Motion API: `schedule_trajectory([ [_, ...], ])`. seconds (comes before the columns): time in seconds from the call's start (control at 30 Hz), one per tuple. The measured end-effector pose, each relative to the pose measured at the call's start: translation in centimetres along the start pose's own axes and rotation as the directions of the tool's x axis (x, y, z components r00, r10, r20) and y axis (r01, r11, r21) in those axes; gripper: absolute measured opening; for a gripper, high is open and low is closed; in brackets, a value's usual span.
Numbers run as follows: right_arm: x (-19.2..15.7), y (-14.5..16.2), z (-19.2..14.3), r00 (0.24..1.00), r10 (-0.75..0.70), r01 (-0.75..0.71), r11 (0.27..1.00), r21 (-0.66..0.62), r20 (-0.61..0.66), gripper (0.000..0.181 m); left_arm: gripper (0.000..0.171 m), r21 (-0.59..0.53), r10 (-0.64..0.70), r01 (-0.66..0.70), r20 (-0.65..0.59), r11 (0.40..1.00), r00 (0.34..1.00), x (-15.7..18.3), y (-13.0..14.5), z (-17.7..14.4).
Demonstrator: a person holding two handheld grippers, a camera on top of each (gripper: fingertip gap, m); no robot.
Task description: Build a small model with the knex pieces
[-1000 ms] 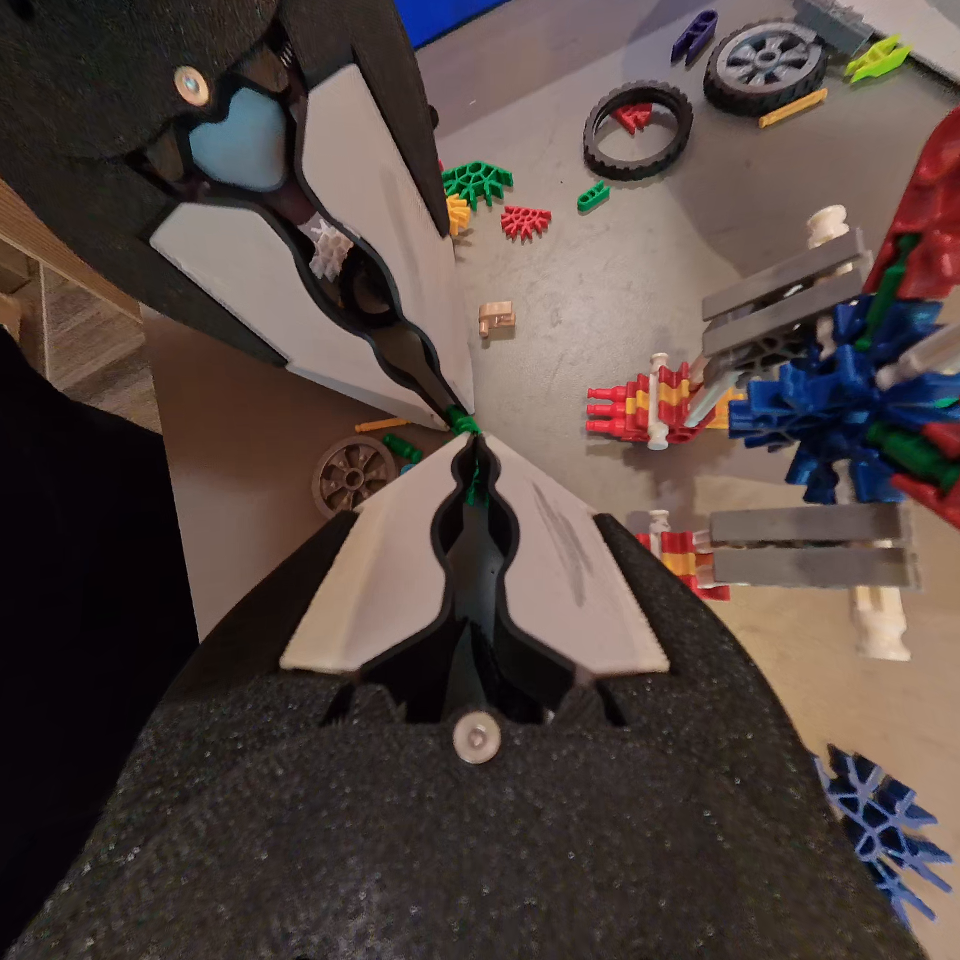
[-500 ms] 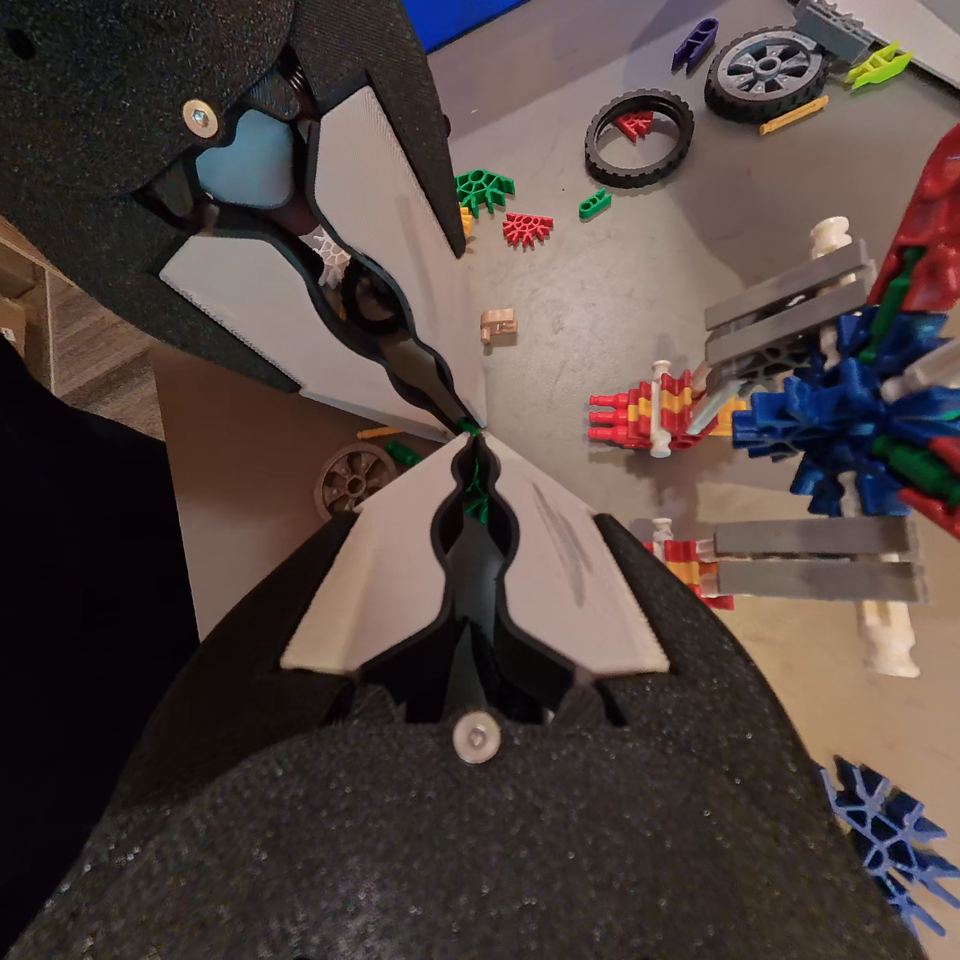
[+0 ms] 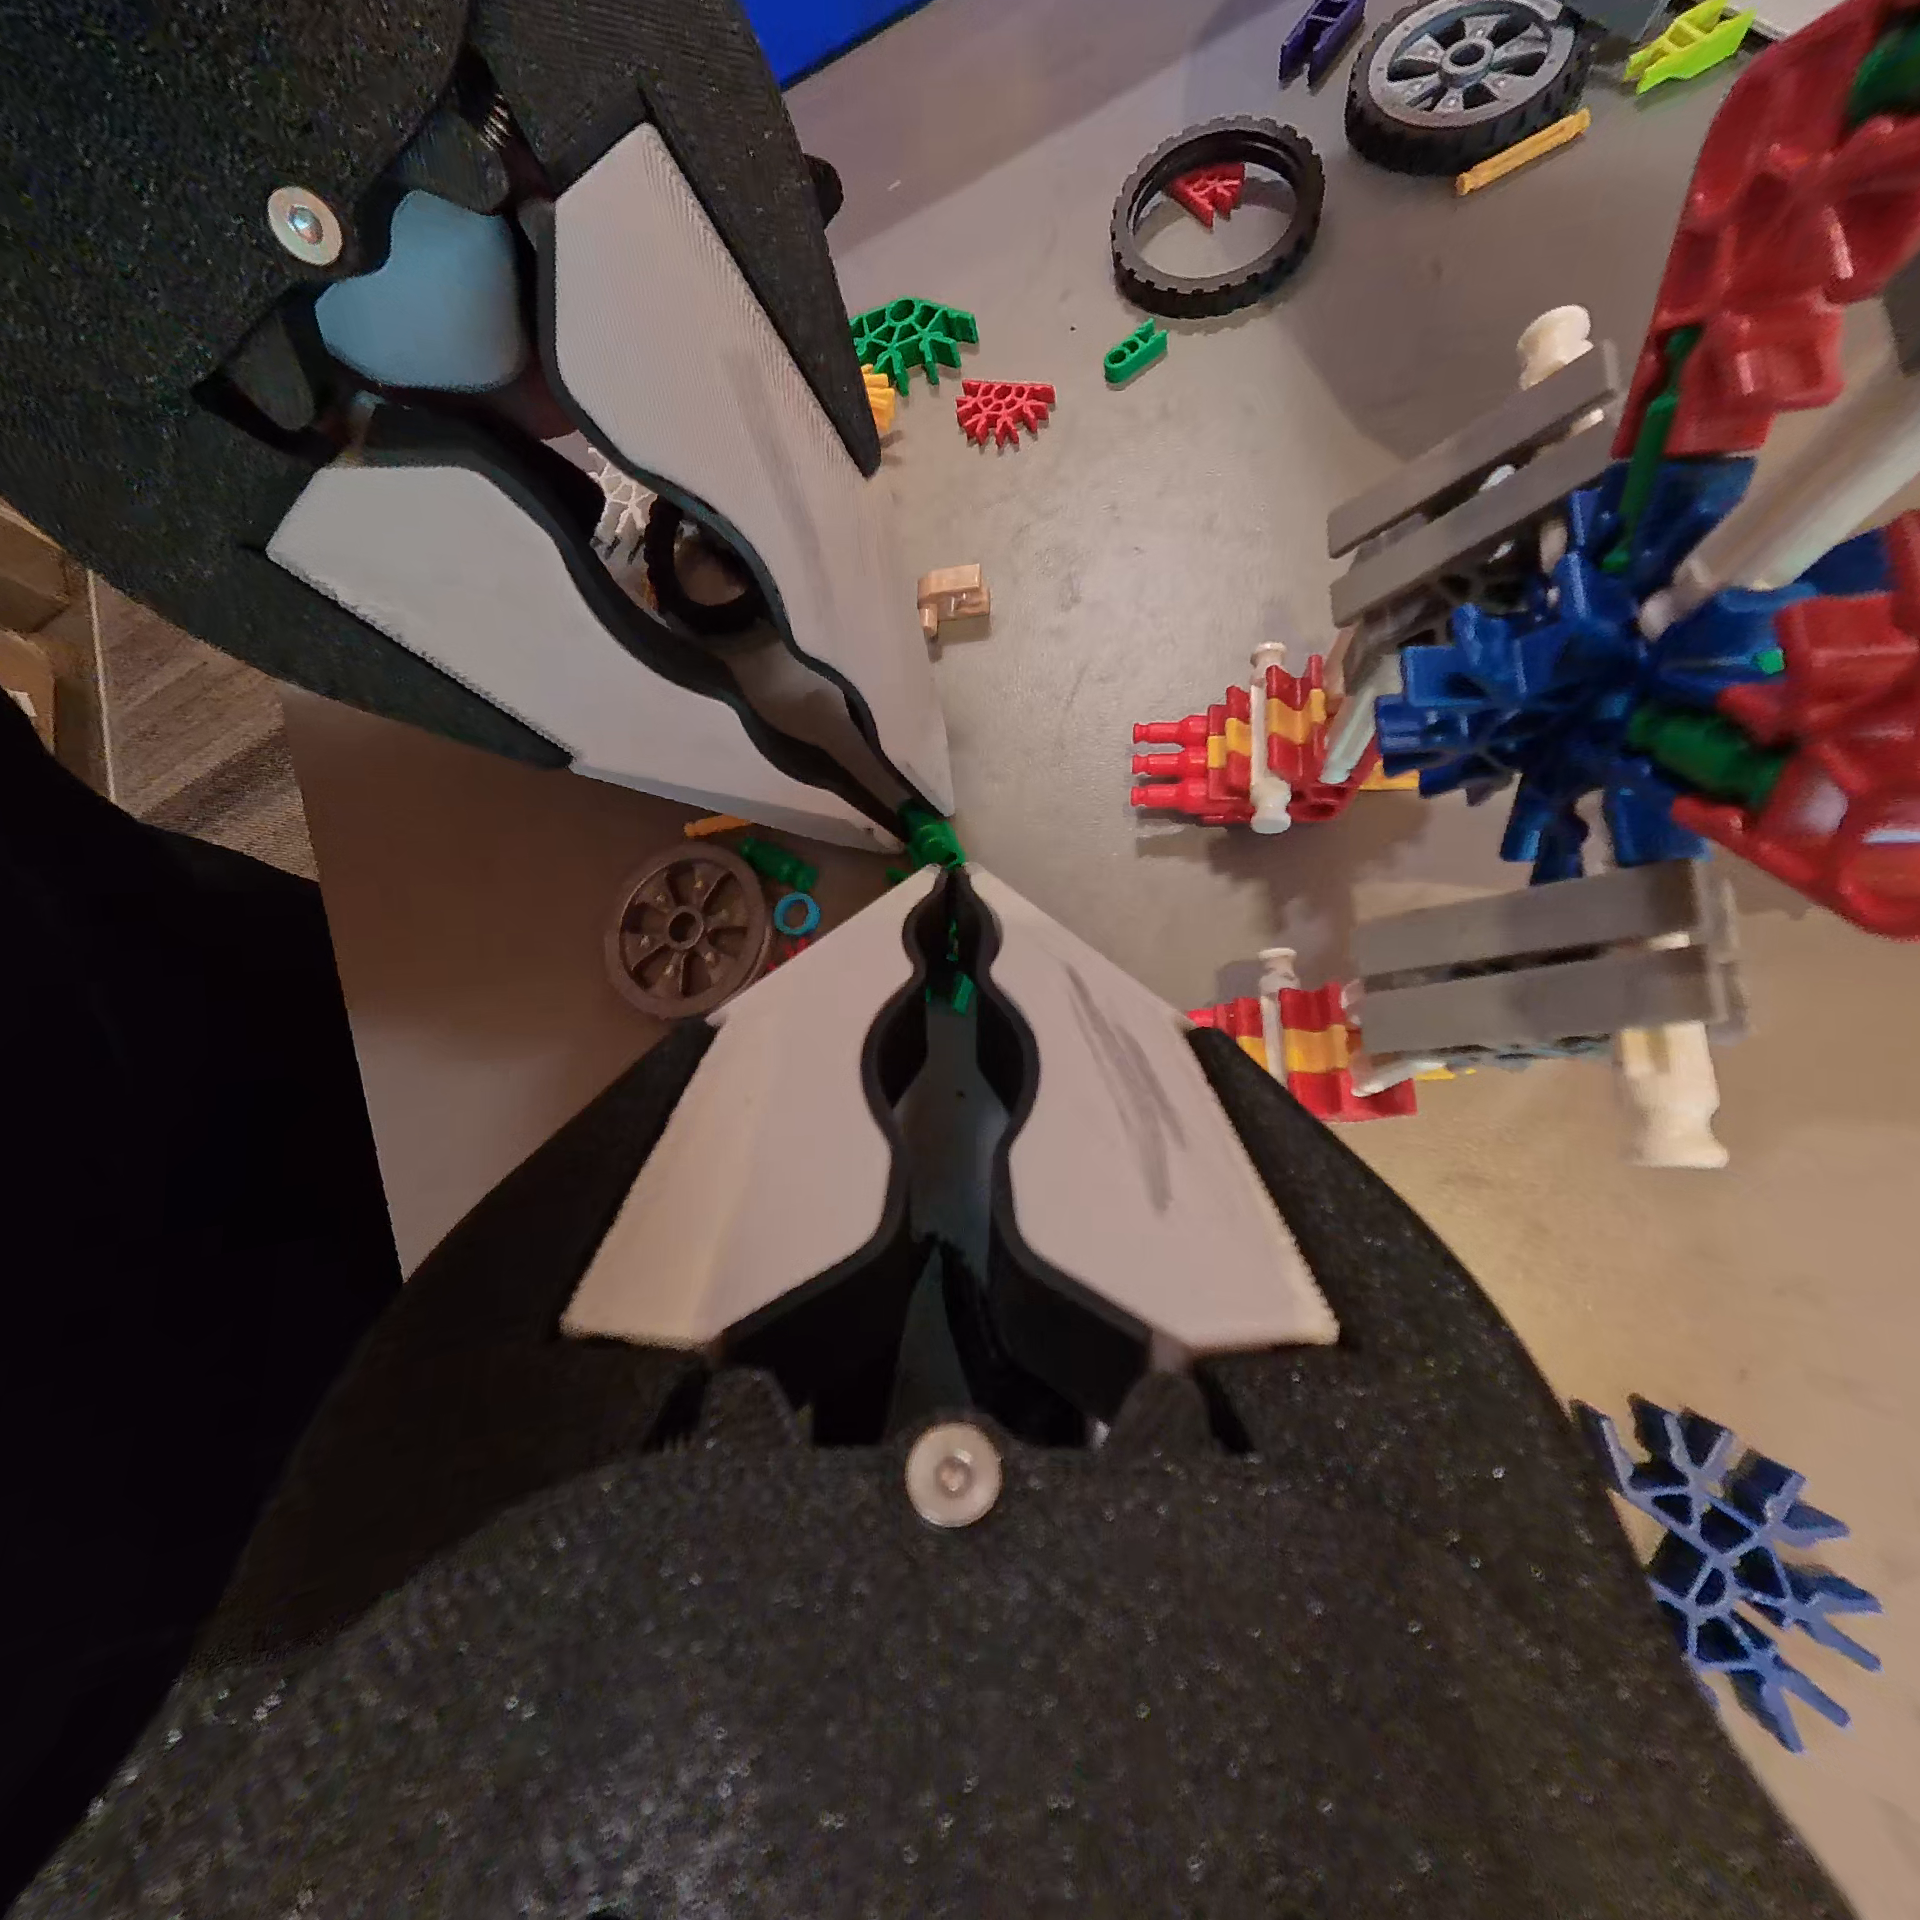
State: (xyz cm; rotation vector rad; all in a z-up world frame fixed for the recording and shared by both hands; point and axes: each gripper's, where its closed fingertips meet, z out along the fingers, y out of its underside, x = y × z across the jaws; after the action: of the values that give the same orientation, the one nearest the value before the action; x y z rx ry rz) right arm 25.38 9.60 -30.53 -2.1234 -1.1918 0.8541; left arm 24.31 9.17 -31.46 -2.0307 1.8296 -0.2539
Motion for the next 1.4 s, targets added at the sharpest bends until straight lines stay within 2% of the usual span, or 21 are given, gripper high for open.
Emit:
schedule_trajectory([
  [0.27, -0.1, -0.1, 0.0, 1.000, 0.001, -0.001, 1.000, 0.010, 0.008, 0.000, 0.004, -0.043, 0.045, -0.044, 0.031, 0.998, 0.998, 0.0, -0.3, 0.2],
  [0.47, 0.2, -0.5, -0.9, 0.999, 0.041, -0.043, 0.997, 0.061, 0.028, 0.000, 0.011, 0.032, -0.006, 0.006, 0.021, 0.999, 1.000, 0.0, -0.8, -0.4],
  [0.63, 0.5, -0.1, -1.1, 0.999, 0.048, -0.050, 0.998, 0.049, 0.025, 0.000, 0.003, 0.123, -0.057, 0.056, 0.004, 0.991, 0.998, -0.2, -1.4, -1.1],
  [0.8, 0.4, 0.4, -0.6, 0.999, 0.028, -0.028, 1.000, 0.005, 0.014, 0.000, 0.000, 0.107, -0.050, 0.051, -0.010, 0.993, 0.999, -0.1, -1.3, -0.3],
  [1.4, 0.4, 0.4, -0.5, 0.998, 0.047, -0.047, 0.999, 0.001, 0.033, 0.000, 0.000, 0.133, -0.068, 0.072, -0.041, 0.988, 0.997, -0.1, -1.4, -0.2],
])
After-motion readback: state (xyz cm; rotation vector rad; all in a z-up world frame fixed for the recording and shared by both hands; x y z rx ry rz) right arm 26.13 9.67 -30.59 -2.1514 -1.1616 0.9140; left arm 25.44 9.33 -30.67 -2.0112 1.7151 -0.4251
